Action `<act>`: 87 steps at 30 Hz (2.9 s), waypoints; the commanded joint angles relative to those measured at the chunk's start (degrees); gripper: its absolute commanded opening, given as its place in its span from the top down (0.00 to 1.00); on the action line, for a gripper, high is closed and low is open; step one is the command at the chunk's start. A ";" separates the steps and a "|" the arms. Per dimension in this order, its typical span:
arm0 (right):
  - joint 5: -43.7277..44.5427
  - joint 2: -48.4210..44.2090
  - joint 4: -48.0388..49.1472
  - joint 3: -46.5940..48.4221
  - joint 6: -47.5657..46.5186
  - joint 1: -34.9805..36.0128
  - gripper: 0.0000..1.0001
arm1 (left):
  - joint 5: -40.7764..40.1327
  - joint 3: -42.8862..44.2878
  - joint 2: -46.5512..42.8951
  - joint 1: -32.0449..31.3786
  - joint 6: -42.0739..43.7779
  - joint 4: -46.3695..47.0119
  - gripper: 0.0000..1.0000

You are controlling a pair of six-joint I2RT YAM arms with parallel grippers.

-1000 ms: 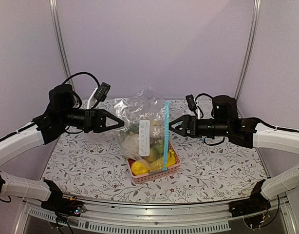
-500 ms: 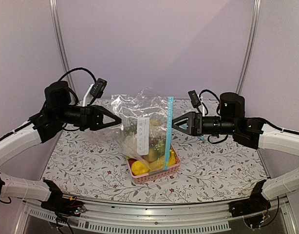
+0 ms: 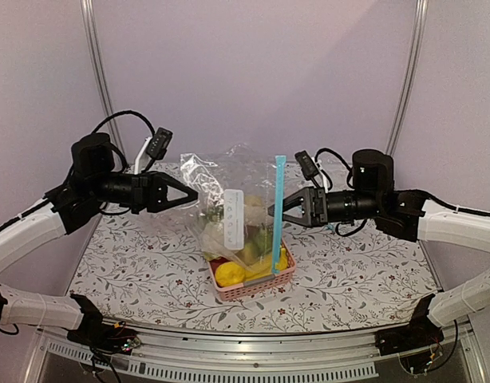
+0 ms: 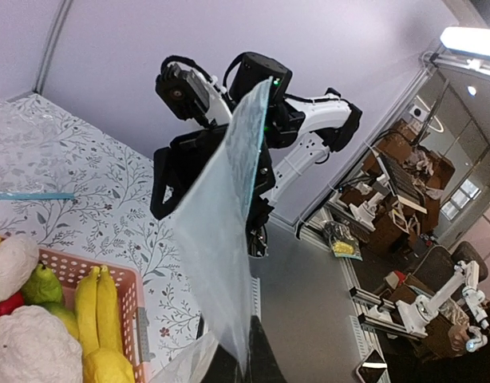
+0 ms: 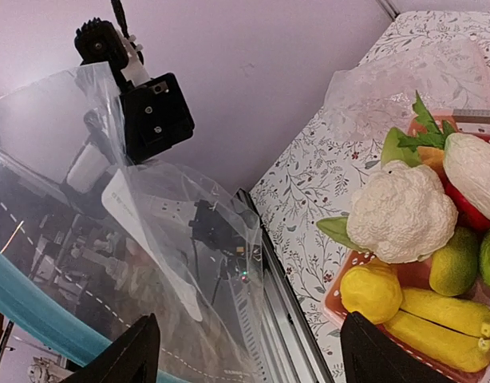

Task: Place the food in the zip-top bag and seal the zipper
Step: Pass from the left arm to the right

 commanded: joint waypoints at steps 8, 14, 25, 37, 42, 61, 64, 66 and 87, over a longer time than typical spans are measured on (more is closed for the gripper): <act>-3.11 8.75 2.40 8.71 -0.71 5.28 0.26 | -15.76 -0.92 3.66 0.96 3.65 -7.26 1.00; 0.78 12.37 2.55 10.98 -0.81 7.94 0.28 | -18.33 -4.23 5.37 0.96 1.35 -3.15 1.00; 7.29 15.50 2.10 12.54 -2.03 11.01 0.30 | -21.24 -6.00 8.13 1.00 -2.92 2.35 1.00; 9.01 19.41 2.18 11.42 -3.62 11.95 0.35 | -19.59 -4.06 13.89 4.39 -3.78 0.52 1.00; 9.70 20.42 2.30 11.24 -3.79 12.30 0.36 | -18.95 -3.89 15.00 5.34 -3.61 0.44 1.00; 13.00 19.38 3.11 11.26 -3.50 12.43 0.97 | -23.62 -4.08 13.80 5.79 -0.69 -3.97 1.00; 14.88 18.70 1.74 11.77 -3.18 12.35 1.00 | -25.85 -2.53 12.98 5.62 1.62 -8.35 0.85; 16.53 18.14 -0.16 12.47 -3.29 12.41 1.00 | -29.40 -1.15 11.06 5.46 3.61 -12.16 0.53; 25.32 17.68 -16.50 19.92 -7.82 12.48 1.00 | -41.93 2.42 2.40 -13.34 -1.40 -16.02 0.10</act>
